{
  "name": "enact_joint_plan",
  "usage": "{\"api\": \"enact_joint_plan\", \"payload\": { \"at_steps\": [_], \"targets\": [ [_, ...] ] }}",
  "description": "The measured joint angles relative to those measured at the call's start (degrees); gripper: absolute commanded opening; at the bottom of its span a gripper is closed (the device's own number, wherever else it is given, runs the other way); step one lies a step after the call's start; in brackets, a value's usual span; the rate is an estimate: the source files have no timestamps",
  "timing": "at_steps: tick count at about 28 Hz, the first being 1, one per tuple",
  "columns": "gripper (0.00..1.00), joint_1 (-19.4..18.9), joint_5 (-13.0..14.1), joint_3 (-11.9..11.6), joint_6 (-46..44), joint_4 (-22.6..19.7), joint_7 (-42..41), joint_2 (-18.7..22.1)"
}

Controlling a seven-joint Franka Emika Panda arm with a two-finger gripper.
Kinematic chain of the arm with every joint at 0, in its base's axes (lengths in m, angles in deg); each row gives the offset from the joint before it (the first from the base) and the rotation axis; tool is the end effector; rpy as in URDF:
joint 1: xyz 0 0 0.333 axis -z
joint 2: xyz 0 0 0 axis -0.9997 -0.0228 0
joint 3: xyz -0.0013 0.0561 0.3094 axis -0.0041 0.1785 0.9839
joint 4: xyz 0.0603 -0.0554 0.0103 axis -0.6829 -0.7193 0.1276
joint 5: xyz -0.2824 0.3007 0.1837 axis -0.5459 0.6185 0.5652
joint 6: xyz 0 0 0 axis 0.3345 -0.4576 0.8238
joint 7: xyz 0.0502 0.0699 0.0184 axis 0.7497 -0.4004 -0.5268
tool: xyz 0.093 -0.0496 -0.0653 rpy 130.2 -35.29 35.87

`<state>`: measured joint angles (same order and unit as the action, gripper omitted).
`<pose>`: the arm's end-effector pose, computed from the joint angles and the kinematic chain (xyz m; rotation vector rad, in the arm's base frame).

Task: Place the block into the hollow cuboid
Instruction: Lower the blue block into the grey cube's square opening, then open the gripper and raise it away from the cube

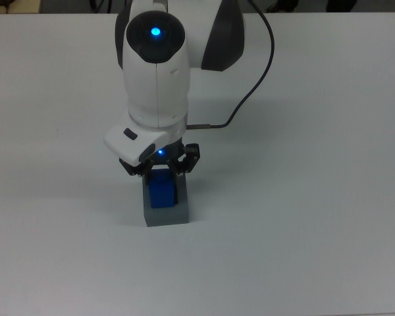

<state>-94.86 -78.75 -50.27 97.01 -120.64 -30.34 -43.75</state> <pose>0.7958 0.0341 0.3972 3.0771 0.1200 0.2245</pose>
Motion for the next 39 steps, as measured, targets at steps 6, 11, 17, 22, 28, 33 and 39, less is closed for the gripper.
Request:
{"api": "enact_joint_plan", "payload": {
  "at_steps": [6,11,17,22,28,33,39],
  "targets": [
    [0.00,-0.02,0.06,0.00,0.00,0.00,0.00,0.00],
    [0.00,-0.03,0.91,0.03,0.00,-0.01,0.01,-0.01],
    [0.00,0.01,3.70,0.04,0.00,-0.04,0.02,-0.03],
    [0.00,0.06,3.87,0.03,0.00,0.02,0.03,0.06],
    [0.00,0.21,3.87,-0.15,-1.78,0.02,0.03,0.12],
    [0.16,0.31,3.87,-0.16,-4.22,0.06,0.03,0.48],
    [1.00,0.34,3.87,-0.16,-6.49,0.05,0.04,0.99]
  ]
}}
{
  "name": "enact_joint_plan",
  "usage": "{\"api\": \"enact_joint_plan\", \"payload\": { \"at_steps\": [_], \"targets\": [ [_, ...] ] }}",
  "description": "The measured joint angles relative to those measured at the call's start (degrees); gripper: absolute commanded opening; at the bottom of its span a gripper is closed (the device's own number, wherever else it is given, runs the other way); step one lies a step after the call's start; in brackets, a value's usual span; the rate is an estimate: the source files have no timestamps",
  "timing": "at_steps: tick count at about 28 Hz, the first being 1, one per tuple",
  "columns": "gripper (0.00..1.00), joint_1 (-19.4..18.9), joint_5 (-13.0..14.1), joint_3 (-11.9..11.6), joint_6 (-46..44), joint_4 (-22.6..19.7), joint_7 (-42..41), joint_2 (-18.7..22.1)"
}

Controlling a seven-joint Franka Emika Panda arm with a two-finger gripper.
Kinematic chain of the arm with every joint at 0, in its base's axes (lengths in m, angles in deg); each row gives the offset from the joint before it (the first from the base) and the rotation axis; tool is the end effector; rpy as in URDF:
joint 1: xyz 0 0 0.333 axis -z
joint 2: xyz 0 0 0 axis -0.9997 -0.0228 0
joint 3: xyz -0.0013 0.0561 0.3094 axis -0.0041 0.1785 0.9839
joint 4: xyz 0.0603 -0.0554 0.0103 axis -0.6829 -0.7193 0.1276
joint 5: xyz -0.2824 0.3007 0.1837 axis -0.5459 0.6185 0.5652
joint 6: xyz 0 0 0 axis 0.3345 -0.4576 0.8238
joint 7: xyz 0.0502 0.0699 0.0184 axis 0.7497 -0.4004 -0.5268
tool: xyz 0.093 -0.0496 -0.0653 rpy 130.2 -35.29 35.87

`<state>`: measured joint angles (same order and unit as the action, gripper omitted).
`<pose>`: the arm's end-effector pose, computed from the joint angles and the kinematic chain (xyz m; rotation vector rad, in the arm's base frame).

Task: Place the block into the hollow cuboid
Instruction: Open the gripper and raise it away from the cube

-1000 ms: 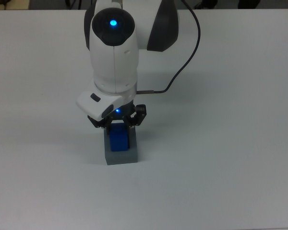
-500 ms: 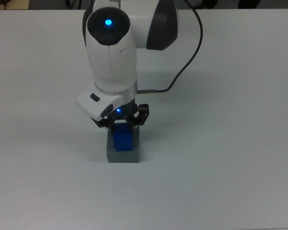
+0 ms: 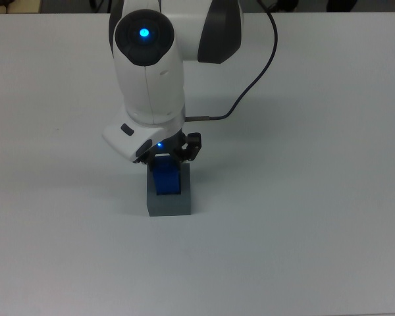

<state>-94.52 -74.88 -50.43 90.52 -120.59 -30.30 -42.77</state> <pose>0.7820 0.0326 0.3999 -3.1302 -0.0725 -0.0790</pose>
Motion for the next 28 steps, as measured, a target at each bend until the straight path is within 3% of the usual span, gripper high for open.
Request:
{"api": "enact_joint_plan", "payload": {
  "at_steps": [9,14,20,28],
  "targets": [
    [1.00,-0.04,0.00,0.01,-0.03,0.05,1.73,0.40],
    [1.00,-0.06,-0.34,0.00,-2.56,0.16,4.86,3.18],
    [1.00,-0.05,-1.16,0.00,-7.27,-1.34,5.40,9.95],
    [1.00,-0.03,-1.23,0.00,-8.47,-11.51,5.40,22.55]
  ]
}}
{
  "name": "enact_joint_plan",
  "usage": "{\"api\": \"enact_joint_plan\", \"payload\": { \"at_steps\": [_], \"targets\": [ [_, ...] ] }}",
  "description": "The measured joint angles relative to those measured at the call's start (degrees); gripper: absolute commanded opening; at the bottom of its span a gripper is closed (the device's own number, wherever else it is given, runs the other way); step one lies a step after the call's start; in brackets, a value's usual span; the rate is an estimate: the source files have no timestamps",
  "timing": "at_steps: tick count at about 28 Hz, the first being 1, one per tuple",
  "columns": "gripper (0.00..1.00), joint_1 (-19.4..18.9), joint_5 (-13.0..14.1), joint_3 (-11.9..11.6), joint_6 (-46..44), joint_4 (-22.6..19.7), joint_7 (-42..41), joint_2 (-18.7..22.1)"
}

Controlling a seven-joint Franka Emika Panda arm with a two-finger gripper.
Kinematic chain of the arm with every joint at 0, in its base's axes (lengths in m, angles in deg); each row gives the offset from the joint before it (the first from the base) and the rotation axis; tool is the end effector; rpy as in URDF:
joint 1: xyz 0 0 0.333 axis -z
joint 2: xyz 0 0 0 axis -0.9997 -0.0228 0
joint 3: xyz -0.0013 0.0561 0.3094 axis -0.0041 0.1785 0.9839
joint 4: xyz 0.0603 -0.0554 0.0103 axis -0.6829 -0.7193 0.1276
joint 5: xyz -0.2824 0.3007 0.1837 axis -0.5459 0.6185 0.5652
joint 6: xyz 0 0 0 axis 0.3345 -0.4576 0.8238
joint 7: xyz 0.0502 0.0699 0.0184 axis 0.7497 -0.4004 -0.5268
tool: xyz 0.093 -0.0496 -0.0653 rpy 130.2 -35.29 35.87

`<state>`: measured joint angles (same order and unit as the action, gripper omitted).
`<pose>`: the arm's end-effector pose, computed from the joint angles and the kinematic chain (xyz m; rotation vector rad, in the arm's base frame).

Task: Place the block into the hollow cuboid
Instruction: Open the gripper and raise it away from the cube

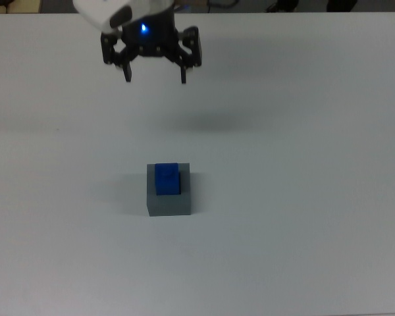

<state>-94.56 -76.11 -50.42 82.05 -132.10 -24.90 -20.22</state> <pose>0.6831 0.0210 0.5650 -3.1128 0.0737 -0.1450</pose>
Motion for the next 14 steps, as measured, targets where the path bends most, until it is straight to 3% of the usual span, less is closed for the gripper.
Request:
{"api": "enact_joint_plan", "payload": {
  "at_steps": [5,14],
  "targets": [
    [1.00,-0.02,0.00,0.03,-0.17,-3.93,0.00,3.75],
    [1.00,-0.02,-0.01,0.02,-0.19,-5.58,0.00,4.55]
  ]
}}
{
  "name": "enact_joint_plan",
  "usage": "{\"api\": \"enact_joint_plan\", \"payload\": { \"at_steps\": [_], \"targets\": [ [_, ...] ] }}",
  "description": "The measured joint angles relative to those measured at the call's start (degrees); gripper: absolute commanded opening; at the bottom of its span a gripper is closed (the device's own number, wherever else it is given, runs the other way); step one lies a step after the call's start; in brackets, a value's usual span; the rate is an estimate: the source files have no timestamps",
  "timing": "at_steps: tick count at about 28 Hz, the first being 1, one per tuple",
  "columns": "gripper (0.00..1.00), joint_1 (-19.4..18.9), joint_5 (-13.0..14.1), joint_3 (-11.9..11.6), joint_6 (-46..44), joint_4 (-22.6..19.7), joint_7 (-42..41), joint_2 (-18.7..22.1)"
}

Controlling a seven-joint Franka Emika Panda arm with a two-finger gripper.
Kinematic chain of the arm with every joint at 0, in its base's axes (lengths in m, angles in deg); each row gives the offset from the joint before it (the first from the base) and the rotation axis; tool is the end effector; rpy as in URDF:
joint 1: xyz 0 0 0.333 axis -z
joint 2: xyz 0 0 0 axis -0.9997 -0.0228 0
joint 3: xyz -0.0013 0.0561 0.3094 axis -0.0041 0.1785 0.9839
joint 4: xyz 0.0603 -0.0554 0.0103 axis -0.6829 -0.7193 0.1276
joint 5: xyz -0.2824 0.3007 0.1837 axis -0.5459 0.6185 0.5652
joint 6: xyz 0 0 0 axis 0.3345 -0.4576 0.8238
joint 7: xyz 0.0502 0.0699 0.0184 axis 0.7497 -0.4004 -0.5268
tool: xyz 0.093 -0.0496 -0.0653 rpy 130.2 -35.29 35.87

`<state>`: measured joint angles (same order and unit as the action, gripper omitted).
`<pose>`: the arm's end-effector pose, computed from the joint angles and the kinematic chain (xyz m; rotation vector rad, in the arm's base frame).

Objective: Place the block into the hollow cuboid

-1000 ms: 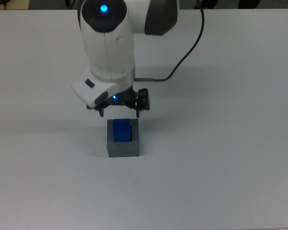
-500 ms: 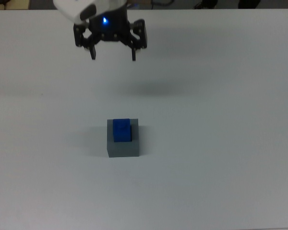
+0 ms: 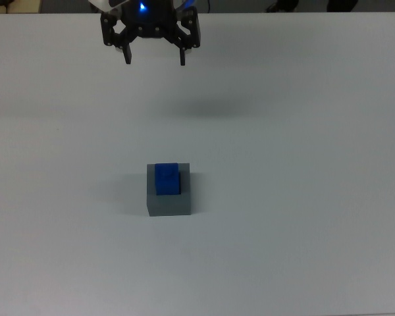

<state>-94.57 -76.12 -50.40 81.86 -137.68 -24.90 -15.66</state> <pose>0.6576 0.0187 0.5646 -3.1087 0.0751 -0.1111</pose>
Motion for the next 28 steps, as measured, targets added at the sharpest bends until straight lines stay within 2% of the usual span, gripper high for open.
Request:
{"api": "enact_joint_plan", "payload": {
  "at_steps": [28],
  "targets": [
    [1.00,0.03,-0.05,-0.01,-0.06,-0.61,-0.06,0.03]
  ]
}}
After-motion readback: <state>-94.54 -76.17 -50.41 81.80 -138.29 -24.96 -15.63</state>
